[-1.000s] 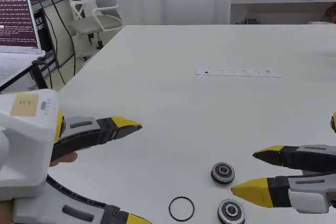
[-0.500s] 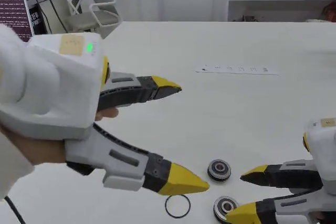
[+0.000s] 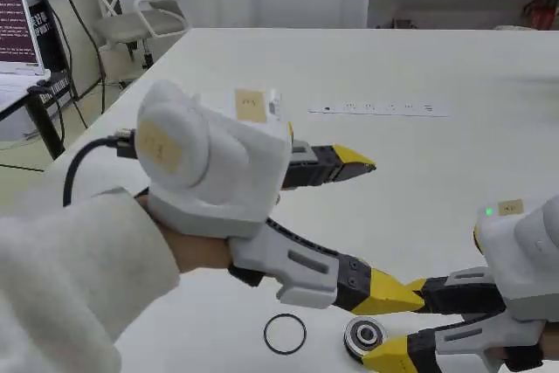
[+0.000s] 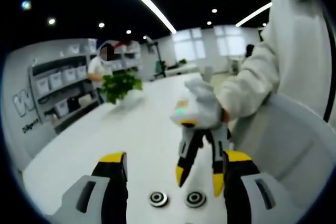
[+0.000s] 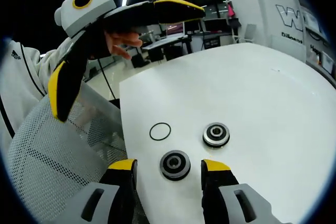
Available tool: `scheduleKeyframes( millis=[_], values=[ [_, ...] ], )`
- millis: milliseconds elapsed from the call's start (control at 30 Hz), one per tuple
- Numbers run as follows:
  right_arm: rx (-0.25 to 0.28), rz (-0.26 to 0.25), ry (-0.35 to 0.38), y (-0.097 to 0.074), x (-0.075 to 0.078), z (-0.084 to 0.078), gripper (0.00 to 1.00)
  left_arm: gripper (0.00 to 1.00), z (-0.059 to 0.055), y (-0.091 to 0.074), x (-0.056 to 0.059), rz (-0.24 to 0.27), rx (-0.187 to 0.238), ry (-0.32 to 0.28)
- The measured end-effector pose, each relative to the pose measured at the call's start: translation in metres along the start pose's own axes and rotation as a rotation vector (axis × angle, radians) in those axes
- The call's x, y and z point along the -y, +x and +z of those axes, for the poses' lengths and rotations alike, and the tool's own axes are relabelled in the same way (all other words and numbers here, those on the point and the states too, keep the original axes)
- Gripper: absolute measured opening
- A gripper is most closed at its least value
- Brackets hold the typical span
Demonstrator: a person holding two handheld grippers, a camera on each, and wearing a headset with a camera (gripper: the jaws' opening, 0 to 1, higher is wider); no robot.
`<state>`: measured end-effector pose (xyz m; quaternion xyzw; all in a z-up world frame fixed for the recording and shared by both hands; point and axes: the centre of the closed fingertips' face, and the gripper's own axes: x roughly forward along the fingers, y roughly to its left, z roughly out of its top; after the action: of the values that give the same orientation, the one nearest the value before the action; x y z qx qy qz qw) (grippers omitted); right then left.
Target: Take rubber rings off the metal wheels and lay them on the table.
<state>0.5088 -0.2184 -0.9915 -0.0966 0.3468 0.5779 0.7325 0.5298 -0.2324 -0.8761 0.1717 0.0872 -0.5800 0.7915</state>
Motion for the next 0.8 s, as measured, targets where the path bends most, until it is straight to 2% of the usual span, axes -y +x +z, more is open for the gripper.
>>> scheduleKeyframes(
  millis=[200, 333, 400, 467, 533, 667, 800],
  values=[
    [-0.03, -0.012, -0.006, 0.005, 0.004, -0.009, 0.41, 0.61, -0.04, 0.007, -0.001, 0.032, -0.048, -0.032],
    [-0.049, -0.015, -0.009, 0.007, 0.005, -0.014, 0.38, 0.57, -0.06, 0.012, 0.002, 0.015, -0.092, -0.06],
    [-0.062, -0.019, -0.021, 0.008, 0.005, -0.016, 0.37, 0.55, -0.071, 0.015, 0.011, -0.022, -0.124, -0.083],
    [-0.064, -0.023, -0.034, 0.008, 0.005, -0.017, 0.38, 0.53, -0.08, 0.02, 0.015, -0.032, -0.151, -0.068],
    [-0.07, -0.031, -0.045, 0.009, 0.007, -0.018, 0.39, 0.48, -0.087, 0.023, 0.02, -0.049, -0.172, -0.062],
    [-0.08, -0.03, -0.05, 0.009, 0.007, -0.02, 0.33, 0.41, -0.093, 0.026, 0.022, -0.054, -0.179, -0.076],
    [-0.087, -0.038, -0.055, 0.009, 0.008, -0.021, 0.3, 0.36, -0.102, 0.028, 0.027, -0.072, -0.208, -0.074]
  ],
)
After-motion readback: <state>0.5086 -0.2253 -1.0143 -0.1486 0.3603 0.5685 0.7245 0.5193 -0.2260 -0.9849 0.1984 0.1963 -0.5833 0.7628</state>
